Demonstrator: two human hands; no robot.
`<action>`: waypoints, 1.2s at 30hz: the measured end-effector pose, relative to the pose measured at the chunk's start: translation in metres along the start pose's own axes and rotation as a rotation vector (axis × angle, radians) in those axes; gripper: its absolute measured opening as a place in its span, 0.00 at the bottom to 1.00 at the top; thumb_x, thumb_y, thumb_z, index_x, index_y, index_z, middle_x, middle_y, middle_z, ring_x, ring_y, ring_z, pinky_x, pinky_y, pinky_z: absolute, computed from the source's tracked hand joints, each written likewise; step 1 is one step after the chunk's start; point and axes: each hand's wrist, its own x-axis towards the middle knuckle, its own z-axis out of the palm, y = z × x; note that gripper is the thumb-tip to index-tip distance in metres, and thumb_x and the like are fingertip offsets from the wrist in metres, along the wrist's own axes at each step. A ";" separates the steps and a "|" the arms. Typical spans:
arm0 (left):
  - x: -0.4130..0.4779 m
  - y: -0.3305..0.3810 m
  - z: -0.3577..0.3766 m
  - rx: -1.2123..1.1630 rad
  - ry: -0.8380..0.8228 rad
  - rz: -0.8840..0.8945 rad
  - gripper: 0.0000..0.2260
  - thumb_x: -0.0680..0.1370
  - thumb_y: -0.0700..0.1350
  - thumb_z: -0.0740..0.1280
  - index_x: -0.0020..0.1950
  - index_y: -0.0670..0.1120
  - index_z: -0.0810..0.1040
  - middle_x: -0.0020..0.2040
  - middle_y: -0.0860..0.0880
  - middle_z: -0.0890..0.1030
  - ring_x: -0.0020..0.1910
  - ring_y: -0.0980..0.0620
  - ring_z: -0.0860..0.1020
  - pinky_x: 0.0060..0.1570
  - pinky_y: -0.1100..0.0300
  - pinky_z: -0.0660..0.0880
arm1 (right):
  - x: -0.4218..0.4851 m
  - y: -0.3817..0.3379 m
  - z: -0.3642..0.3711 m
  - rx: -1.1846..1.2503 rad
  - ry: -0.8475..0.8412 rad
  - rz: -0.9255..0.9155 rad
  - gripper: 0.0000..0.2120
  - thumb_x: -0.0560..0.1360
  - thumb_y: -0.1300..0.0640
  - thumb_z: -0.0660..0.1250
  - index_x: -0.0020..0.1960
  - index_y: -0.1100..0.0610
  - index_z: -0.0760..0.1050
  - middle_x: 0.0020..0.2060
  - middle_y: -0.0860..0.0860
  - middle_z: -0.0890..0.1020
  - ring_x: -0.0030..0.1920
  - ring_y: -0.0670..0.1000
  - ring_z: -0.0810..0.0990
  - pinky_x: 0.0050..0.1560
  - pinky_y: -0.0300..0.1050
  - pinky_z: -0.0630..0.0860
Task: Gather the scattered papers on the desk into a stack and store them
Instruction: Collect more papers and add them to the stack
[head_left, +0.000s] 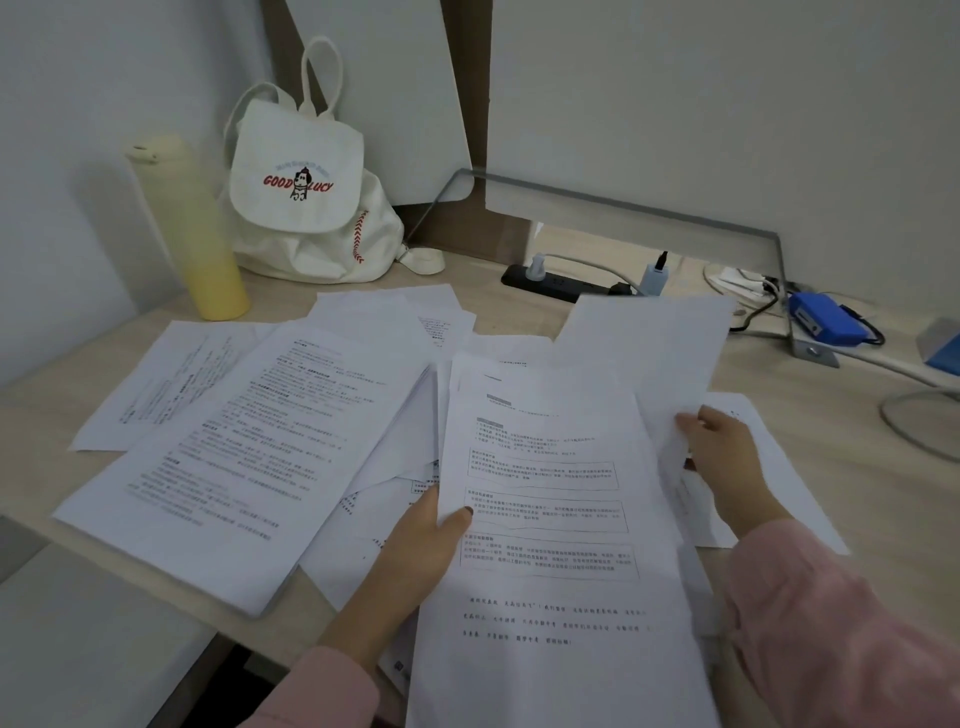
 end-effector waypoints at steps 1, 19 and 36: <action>0.000 0.000 0.000 0.011 0.004 -0.003 0.09 0.80 0.43 0.59 0.57 0.56 0.70 0.49 0.60 0.76 0.52 0.56 0.75 0.50 0.64 0.70 | -0.002 -0.005 -0.004 -0.038 0.073 -0.079 0.12 0.78 0.60 0.57 0.48 0.69 0.74 0.38 0.62 0.75 0.41 0.60 0.75 0.46 0.50 0.73; -0.010 0.009 0.000 0.004 0.007 -0.023 0.10 0.80 0.43 0.57 0.59 0.54 0.72 0.51 0.57 0.78 0.53 0.54 0.77 0.52 0.59 0.73 | -0.118 -0.026 0.010 -0.770 -0.116 -0.932 0.18 0.75 0.62 0.66 0.64 0.52 0.76 0.57 0.55 0.82 0.55 0.56 0.82 0.51 0.49 0.79; -0.014 0.011 0.000 -0.068 0.026 -0.073 0.12 0.80 0.44 0.59 0.63 0.50 0.73 0.56 0.49 0.80 0.53 0.50 0.79 0.52 0.55 0.75 | -0.135 -0.003 0.023 -0.691 -0.216 -0.736 0.13 0.79 0.59 0.54 0.56 0.51 0.75 0.38 0.47 0.80 0.35 0.47 0.75 0.32 0.39 0.67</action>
